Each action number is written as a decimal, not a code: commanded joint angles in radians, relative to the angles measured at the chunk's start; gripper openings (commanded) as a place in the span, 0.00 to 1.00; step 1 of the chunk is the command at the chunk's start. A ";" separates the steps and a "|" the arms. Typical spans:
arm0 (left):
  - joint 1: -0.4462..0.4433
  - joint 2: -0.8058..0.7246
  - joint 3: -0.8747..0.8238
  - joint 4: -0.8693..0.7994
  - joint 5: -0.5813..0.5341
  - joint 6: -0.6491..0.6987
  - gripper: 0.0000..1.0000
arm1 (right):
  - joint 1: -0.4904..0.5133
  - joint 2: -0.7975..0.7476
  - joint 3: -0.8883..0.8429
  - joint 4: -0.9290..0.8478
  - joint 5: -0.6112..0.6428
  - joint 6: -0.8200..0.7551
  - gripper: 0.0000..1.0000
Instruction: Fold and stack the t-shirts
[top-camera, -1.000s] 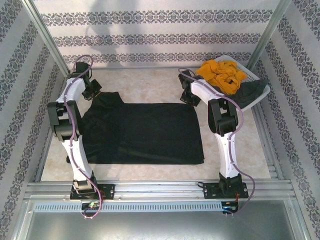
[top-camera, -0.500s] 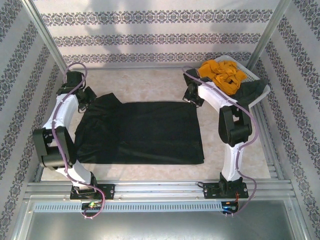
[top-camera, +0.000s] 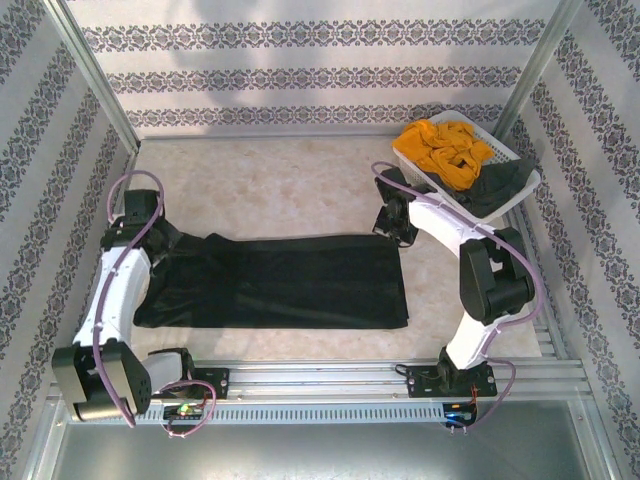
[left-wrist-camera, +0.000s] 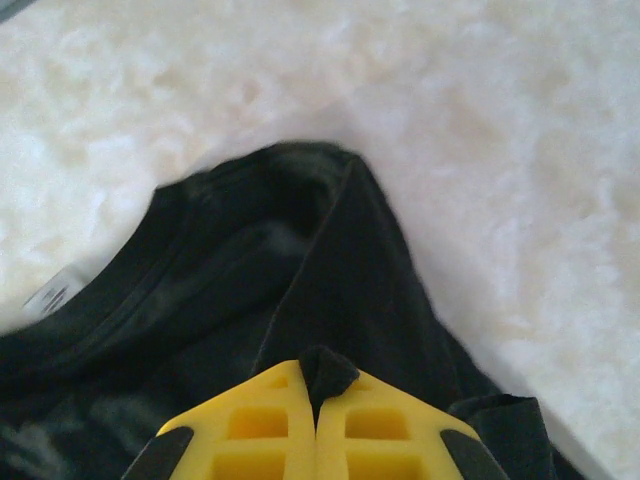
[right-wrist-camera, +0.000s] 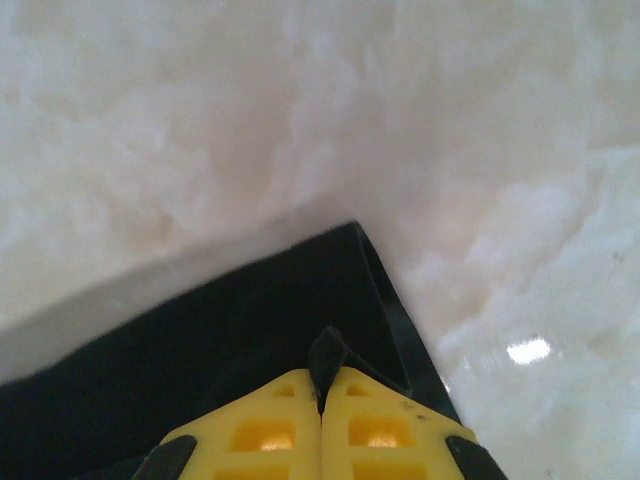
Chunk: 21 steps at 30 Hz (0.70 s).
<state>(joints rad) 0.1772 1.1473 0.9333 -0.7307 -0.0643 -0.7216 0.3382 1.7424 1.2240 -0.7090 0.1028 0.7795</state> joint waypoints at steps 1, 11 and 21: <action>0.007 -0.065 -0.064 -0.079 -0.039 -0.058 0.00 | 0.016 -0.054 -0.067 -0.001 -0.029 0.002 0.00; 0.007 -0.139 -0.102 -0.155 -0.082 -0.087 0.00 | 0.042 -0.111 -0.147 -0.031 -0.012 0.020 0.00; 0.007 -0.182 -0.135 -0.234 -0.084 -0.102 0.00 | 0.058 -0.157 -0.207 -0.048 -0.003 0.032 0.00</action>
<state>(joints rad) 0.1772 0.9924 0.8181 -0.8955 -0.1173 -0.7994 0.3843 1.6039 1.0481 -0.7212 0.0776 0.7895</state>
